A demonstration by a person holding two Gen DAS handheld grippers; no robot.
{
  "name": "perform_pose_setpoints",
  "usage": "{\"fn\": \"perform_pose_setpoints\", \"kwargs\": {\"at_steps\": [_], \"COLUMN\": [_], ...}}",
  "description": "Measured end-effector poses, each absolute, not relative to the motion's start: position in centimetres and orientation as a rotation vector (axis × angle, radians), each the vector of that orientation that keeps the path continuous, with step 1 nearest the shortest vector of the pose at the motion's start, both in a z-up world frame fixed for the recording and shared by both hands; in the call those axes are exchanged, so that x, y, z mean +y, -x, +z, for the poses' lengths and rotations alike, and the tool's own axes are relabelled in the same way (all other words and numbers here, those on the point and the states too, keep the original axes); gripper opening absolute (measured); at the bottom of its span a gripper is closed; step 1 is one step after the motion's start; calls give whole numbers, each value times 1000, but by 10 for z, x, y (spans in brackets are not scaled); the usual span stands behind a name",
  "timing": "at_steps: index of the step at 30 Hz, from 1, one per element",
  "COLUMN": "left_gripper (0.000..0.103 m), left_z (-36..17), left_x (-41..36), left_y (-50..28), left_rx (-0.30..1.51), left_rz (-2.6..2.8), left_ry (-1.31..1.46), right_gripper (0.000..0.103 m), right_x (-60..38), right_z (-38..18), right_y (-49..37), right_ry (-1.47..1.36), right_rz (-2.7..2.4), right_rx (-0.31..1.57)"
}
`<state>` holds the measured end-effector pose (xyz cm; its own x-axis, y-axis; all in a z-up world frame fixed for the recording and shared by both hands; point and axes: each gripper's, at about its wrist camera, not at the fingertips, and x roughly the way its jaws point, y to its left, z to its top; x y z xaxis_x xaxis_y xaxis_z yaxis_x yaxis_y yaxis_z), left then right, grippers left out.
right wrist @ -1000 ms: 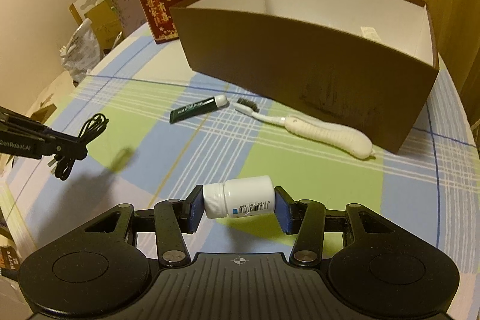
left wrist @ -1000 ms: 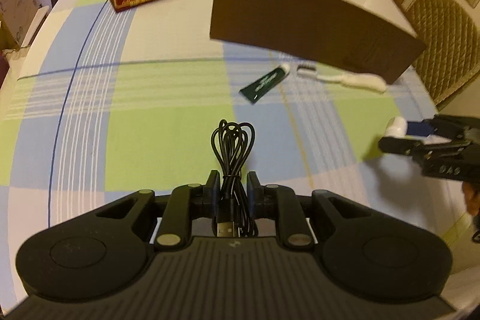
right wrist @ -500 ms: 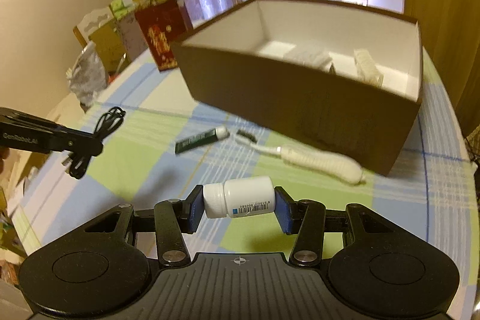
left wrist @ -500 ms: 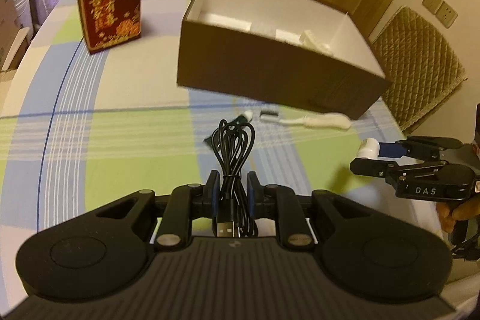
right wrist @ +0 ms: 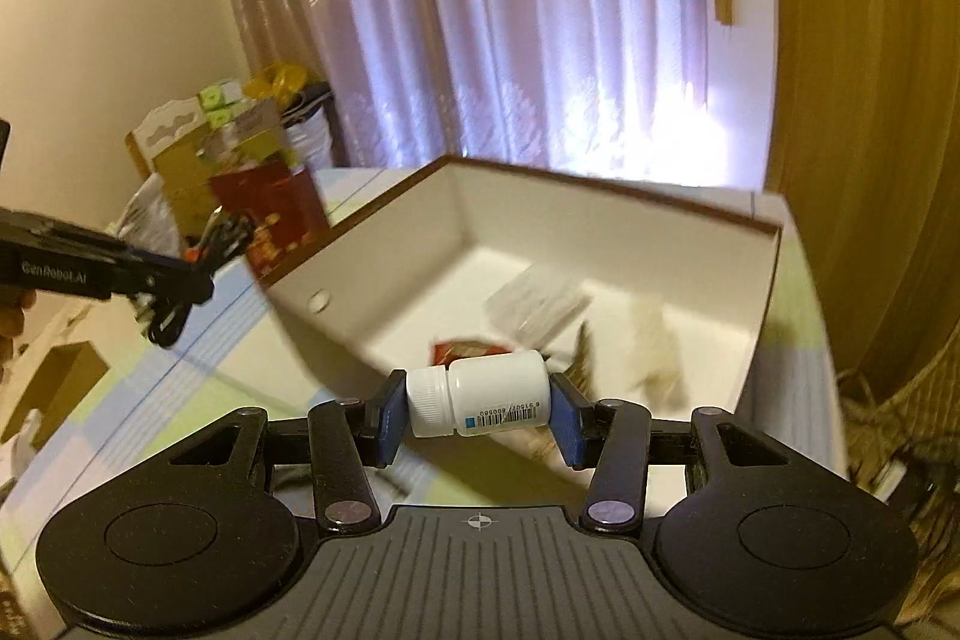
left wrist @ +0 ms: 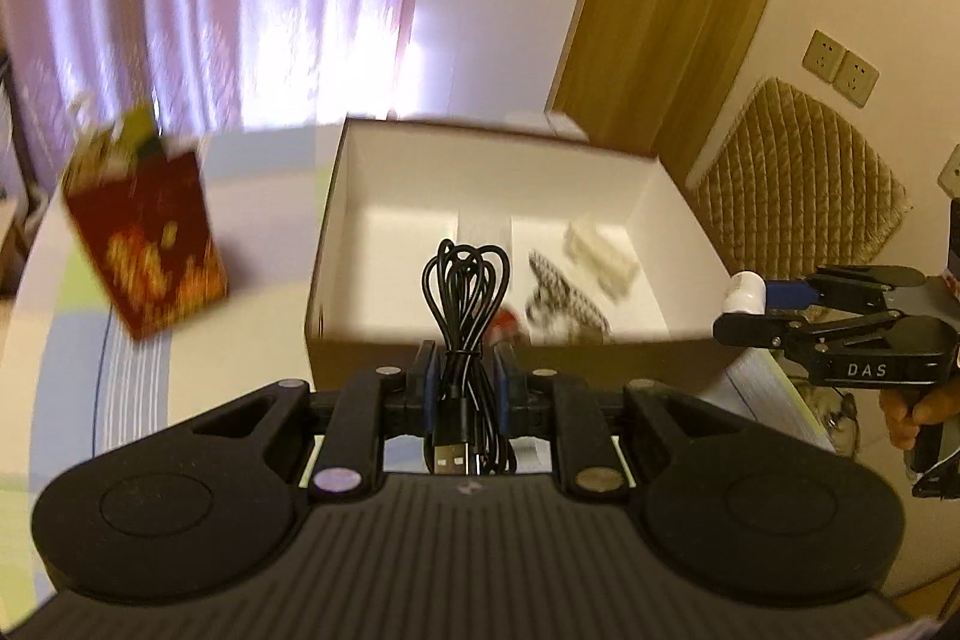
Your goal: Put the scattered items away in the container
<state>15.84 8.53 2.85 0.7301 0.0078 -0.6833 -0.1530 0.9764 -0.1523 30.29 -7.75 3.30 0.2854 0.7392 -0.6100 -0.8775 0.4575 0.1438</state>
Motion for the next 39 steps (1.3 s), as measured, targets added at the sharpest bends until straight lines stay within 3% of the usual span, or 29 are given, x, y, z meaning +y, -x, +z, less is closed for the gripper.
{"fn": "perform_pose_setpoints", "kwargs": {"at_steps": [7, 22, 39], "left_gripper": [14, 15, 23], "left_z": [24, -69, -60], "left_x": [107, 121, 118], "left_y": [-234, -329, -321], "left_rx": [810, 1183, 1156], "left_rz": [75, 79, 82], "left_ry": [165, 93, 83], "right_gripper": [51, 51, 51], "right_x": [-49, -11, 1], "right_z": [19, -24, -35], "right_y": [-351, -391, -396], "right_ry": [472, 850, 1032], "right_rz": [1082, 1182, 1186], "right_rx": [672, 822, 888]}}
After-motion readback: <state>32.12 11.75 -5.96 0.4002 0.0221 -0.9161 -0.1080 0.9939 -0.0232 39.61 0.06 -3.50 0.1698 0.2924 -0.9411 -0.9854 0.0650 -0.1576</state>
